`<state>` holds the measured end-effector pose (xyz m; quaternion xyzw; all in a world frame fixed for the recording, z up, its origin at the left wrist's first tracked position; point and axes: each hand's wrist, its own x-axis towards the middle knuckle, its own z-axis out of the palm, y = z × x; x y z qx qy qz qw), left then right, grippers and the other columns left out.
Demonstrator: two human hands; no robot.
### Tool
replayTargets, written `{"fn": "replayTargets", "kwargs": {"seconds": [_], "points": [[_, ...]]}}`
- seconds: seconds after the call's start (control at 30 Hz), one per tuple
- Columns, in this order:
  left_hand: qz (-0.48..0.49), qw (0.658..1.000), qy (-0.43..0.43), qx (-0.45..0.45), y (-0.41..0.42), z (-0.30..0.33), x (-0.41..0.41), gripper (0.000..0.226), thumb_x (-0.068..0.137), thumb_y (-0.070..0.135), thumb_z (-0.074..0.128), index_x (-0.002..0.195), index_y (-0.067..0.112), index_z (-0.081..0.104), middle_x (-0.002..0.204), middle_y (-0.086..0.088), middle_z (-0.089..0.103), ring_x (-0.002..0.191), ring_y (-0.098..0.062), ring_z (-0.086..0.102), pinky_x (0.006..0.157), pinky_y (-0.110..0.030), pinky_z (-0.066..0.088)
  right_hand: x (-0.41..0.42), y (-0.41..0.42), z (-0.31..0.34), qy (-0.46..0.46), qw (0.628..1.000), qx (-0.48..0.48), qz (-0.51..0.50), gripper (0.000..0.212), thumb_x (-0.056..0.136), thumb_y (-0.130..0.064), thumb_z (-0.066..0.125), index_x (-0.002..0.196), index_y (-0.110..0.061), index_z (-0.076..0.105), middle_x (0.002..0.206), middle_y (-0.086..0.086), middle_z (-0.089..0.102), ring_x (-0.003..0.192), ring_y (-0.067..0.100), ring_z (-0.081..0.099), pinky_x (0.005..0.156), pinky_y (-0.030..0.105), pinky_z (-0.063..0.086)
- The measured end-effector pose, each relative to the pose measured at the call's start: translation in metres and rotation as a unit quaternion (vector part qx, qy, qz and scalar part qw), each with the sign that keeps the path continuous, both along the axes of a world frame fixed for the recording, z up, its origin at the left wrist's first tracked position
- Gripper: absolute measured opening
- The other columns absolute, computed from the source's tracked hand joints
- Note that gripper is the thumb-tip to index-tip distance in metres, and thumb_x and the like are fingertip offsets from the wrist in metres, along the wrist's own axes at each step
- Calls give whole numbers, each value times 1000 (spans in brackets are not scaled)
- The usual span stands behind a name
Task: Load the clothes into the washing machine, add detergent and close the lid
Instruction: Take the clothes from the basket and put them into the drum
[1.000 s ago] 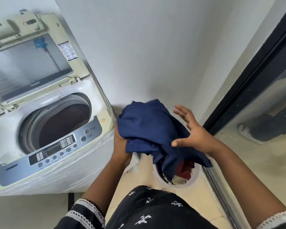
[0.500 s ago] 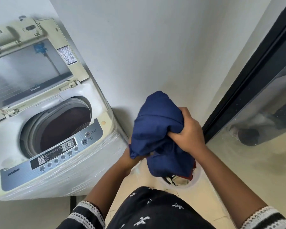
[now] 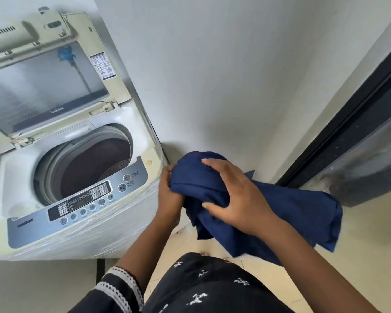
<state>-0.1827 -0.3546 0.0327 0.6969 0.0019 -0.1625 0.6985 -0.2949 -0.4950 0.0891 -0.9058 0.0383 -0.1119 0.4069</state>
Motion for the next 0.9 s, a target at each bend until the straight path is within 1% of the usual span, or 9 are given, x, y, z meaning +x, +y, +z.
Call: {"fn": "replayTargets", "kwargs": {"seconds": [0.17, 0.3, 0.43, 0.5, 0.57, 0.63, 0.7, 0.77, 0.9], "points": [[48, 971, 162, -169, 7, 5, 2, 9, 97, 22, 54, 101, 20, 62, 83, 1, 70, 75, -15, 64, 59, -25, 54, -12, -12, -34, 34, 996, -4, -86, 118, 60, -65, 79, 154, -41, 11, 162, -12, 16, 150, 15, 19, 119, 51, 25], [78, 957, 248, -130, 3, 7, -14, 24, 103, 23, 45, 80, 17, 52, 61, -5, 49, 52, -15, 45, 46, -22, 40, -13, -12, -35, 32, 946, 319, -49, 119, 64, -28, 90, 152, -39, 11, 154, -14, 32, 136, 4, 43, 105, 27, 47], [-39, 953, 275, -120, 5, 1, -23, 26, 69, 22, 79, 69, 13, 54, 59, -6, 49, 51, -12, 52, 47, -24, 48, -8, -5, -45, -29, 912, 384, -145, 87, 69, -4, 75, 141, -26, 32, 128, -2, 59, 113, 14, 64, 88, 27, 55], [-164, 964, 203, 40, 14, -8, -16, 20, 80, 15, 74, 91, 12, 58, 83, -5, 60, 76, -19, 62, 73, -36, 59, -8, -11, -48, -29, 933, 298, -201, 80, 69, -12, 81, 134, -33, 40, 120, -6, 64, 104, 9, 66, 80, 28, 57], [-256, 944, 56, 199, 23, -15, -6, 73, 78, 12, 77, 140, 11, 39, 127, 1, 45, 115, -13, 48, 102, -31, 45, -7, -20, -52, 26, 969, 106, -220, 79, 69, -22, 81, 135, -39, 41, 119, -10, 61, 99, 12, 64, 70, 32, 53], [-299, 932, -9, 203, 30, -10, -5, 122, 73, 7, 83, 156, 32, -3, 149, 14, 14, 130, 11, 32, 105, -22, 40, -5, -22, -56, 81, 969, -134, -190, 79, 70, -25, 74, 140, -38, 38, 119, -6, 56, 98, 24, 60, 64, 34, 49], [-369, 903, -93, 202, 25, -2, -8, 138, 64, 18, 91, 153, 40, -12, 155, 23, -6, 139, 19, 12, 111, -21, 32, -2, -18, -57, 69, 947, -280, -141, 82, 66, -20, 72, 139, -33, 40, 108, -1, 58, 88, 29, 61, 56, 36, 51], [-407, 859, -199, 238, 15, -5, -11, 141, 55, 36, 93, 155, 36, -6, 160, 13, -9, 150, -2, -4, 119, -26, 20, 0, -7, -55, 22, 936, -331, -114, 83, 57, -15, 76, 135, -25, 51, 97, 0, 62, 75, 27, 60, 51, 33, 49], [-314, 878, -266, 243, 0, -1, -12, 87, 65, 43, 72, 141, 40, 29, 139, 13, 46, 117, -12, 57, 89, -33, 53, 6, 11, -41, 1, 946, -307, -101, 84, 55, -15, 75, 133, -27, 49, 101, -3, 62, 76, 22, 59, 52, 31, 47]]}}
